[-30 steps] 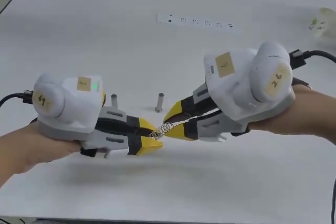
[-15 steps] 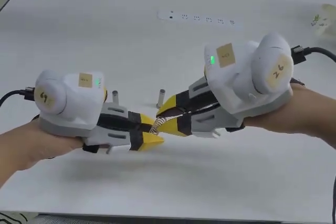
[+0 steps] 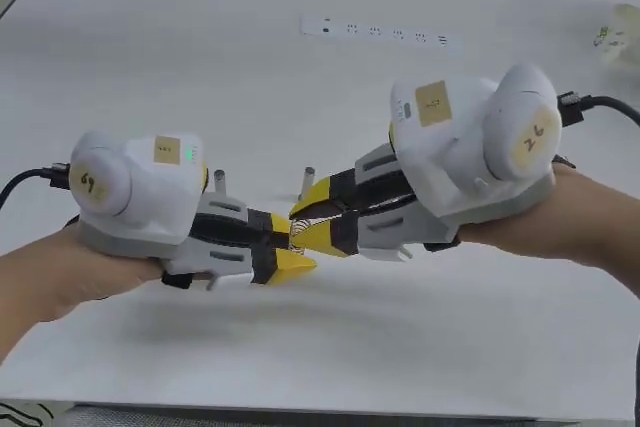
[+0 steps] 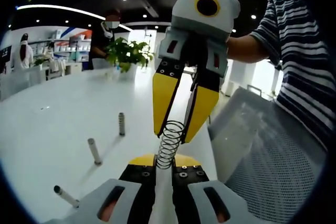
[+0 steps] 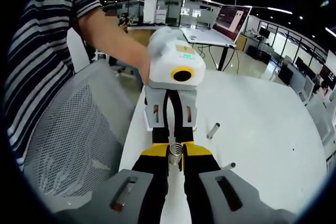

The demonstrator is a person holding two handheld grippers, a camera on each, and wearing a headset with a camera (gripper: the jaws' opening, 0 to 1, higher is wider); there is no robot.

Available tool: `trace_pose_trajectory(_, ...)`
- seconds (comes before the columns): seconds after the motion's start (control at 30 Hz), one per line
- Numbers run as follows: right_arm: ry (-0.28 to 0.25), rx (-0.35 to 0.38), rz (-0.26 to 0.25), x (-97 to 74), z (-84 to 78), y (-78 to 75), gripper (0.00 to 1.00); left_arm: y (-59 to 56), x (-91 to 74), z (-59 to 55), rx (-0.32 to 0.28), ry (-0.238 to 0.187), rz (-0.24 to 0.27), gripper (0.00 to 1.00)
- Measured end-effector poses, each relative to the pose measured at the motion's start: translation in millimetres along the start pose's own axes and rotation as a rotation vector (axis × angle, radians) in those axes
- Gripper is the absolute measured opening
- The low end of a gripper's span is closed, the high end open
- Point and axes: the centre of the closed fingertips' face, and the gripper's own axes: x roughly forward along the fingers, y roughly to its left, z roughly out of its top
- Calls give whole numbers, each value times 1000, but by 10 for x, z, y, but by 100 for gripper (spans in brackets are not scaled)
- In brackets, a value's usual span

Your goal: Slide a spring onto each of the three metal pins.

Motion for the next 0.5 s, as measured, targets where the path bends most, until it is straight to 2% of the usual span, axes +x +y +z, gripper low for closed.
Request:
trace_pose_trajectory(0.1, -9, 1, -5, 6, 13, 14, 7, -6, -4, 1, -3, -1, -1, 2)
trace_pose_trajectory(0.5, 13, -24, -11, -1, 22, 18, 7, -16, 11, 7, 5, 2, 3, 3)
